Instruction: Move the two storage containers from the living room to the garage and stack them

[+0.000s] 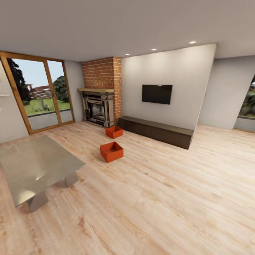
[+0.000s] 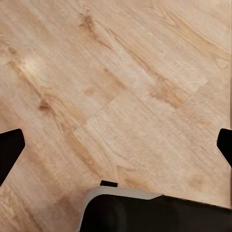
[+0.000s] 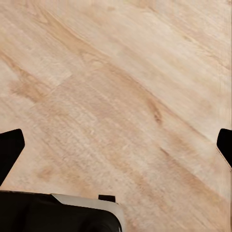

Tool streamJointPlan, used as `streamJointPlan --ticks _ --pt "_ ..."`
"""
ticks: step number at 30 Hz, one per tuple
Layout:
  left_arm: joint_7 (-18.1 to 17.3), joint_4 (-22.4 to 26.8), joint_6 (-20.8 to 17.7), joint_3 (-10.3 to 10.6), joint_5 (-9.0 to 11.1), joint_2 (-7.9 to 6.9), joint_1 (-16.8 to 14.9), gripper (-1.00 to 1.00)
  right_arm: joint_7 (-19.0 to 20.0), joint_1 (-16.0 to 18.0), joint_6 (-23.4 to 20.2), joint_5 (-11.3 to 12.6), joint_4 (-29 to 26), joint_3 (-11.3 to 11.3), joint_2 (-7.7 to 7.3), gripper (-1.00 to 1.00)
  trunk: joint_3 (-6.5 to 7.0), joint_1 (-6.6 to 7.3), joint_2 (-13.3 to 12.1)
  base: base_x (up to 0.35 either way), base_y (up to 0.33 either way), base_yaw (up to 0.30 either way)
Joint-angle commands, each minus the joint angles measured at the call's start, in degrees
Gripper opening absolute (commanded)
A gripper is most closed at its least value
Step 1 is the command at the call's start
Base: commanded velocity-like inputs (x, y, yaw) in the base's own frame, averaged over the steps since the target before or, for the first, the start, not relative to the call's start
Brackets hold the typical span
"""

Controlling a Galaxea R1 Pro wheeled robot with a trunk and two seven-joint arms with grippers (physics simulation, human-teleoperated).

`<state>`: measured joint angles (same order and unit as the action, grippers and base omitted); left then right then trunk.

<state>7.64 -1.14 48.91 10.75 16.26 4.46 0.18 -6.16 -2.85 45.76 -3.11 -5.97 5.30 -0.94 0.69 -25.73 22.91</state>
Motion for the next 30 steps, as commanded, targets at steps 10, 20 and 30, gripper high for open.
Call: streamJointPlan --ticks 10,20,30 --pt "0.4 -0.1 0.2 0.5 0.2 0.02 0.0 1.0 -0.6 -0.1 -0.1 -0.3 -0.1 0.4 -0.02 1.0 0.02 -0.05 0.0 0.29 -0.214 0.009" --pt "0.4 -0.1 0.2 0.5 0.2 0.02 0.0 1.0 -0.6 -0.1 -0.1 -0.3 -0.1 0.4 -0.02 1.0 0.02 -0.05 0.0 0.29 -0.214 0.0" --pt "0.4 -0.1 0.2 0.5 0.2 0.02 0.0 1.0 -0.6 -0.1 -0.1 -0.3 -0.1 0.4 -0.02 1.0 0.02 -0.05 0.0 0.289 -0.214 0.147"
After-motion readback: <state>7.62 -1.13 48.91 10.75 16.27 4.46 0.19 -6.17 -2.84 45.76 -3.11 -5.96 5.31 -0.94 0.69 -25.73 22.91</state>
